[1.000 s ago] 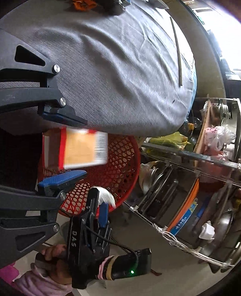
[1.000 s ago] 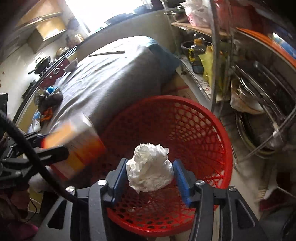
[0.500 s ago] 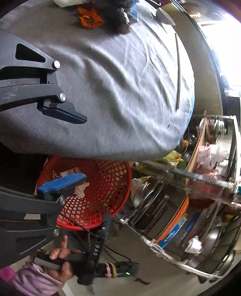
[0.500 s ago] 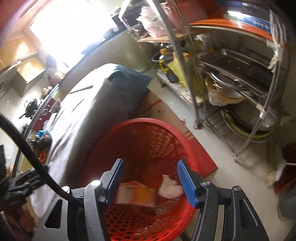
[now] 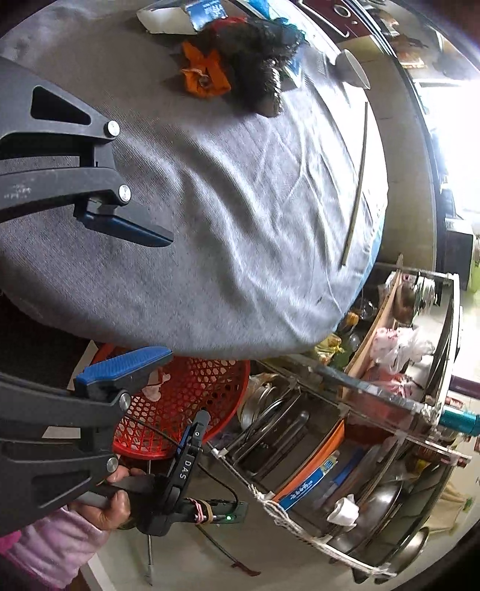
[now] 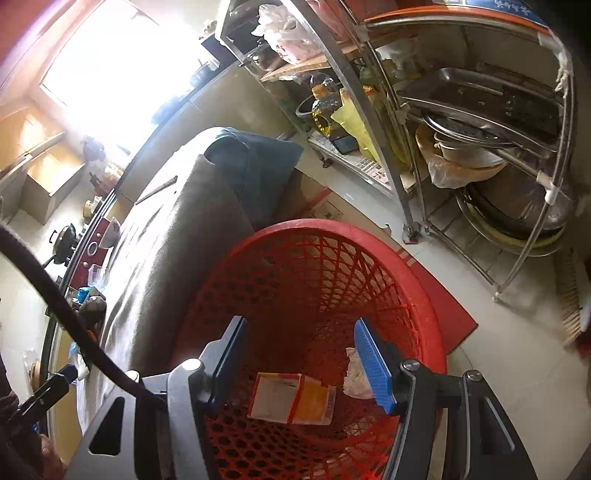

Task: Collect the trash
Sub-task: 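Move both tools back over the trash pile on the table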

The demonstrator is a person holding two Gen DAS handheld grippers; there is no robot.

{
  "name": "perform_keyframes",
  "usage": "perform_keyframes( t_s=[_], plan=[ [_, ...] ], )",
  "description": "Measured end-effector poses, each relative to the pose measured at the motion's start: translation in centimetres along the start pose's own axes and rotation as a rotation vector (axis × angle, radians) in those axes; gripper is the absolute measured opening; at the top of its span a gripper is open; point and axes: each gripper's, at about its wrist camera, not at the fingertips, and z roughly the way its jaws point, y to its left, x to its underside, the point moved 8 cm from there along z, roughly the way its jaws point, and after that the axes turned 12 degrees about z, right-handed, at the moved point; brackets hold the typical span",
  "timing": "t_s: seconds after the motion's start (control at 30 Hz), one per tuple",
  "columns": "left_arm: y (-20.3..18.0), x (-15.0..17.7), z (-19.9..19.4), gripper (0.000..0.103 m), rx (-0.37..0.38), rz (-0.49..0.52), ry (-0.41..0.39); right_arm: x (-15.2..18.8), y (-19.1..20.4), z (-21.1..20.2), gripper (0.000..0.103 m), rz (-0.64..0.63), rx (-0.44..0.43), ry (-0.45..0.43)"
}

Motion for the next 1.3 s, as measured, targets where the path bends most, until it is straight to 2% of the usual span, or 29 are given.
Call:
perform_keyframes(
  t_s=[0.1, 0.3, 0.47, 0.6, 0.73, 0.83, 0.9, 1.07, 1.3],
  plan=[
    [0.6, 0.4, -0.2, 0.057, -0.01, -0.013, 0.003, -0.3, -0.3, 0.4, 0.064, -0.028, 0.027, -0.051],
    [2.3, 1.6, -1.4, 0.057, -0.027, -0.05, -0.003, -0.4, -0.6, -0.1, 0.064, -0.025, 0.025, -0.043],
    [4.7, 3.4, -3.3, 0.057, -0.072, -0.1, -0.013, -0.9, -0.9, -2.8, 0.064, -0.022, 0.025, -0.075],
    [8.2, 5.1, -5.7, 0.058, -0.14, -0.17, -0.038, -2.0, 0.6, -5.5, 0.064, -0.07, 0.033, -0.131],
    [12.9, 6.2, -8.8, 0.064, -0.23, -0.262, -0.089, -2.3, 5.2, -6.7, 0.064, -0.143, -0.022, -0.136],
    [17.0, 6.6, -10.8, 0.065, -0.314, -0.34, -0.119, -1.0, 9.8, -6.0, 0.064, -0.225, -0.068, -0.092],
    [19.5, 6.7, -11.6, 0.069, -0.337, -0.406, -0.134, 0.4, 12.8, -5.2, 0.064, -0.282, -0.096, -0.06],
    [25.2, 7.2, -11.4, 0.071, -0.345, -0.598, -0.128, 4.9, 19.1, -2.6, 0.064, -0.385, -0.164, 0.037],
    [29.7, 7.8, -7.1, 0.072, -0.282, -0.809, -0.047, 9.6, 22.6, -0.5, 0.064, -0.508, -0.166, 0.107]
  ],
)
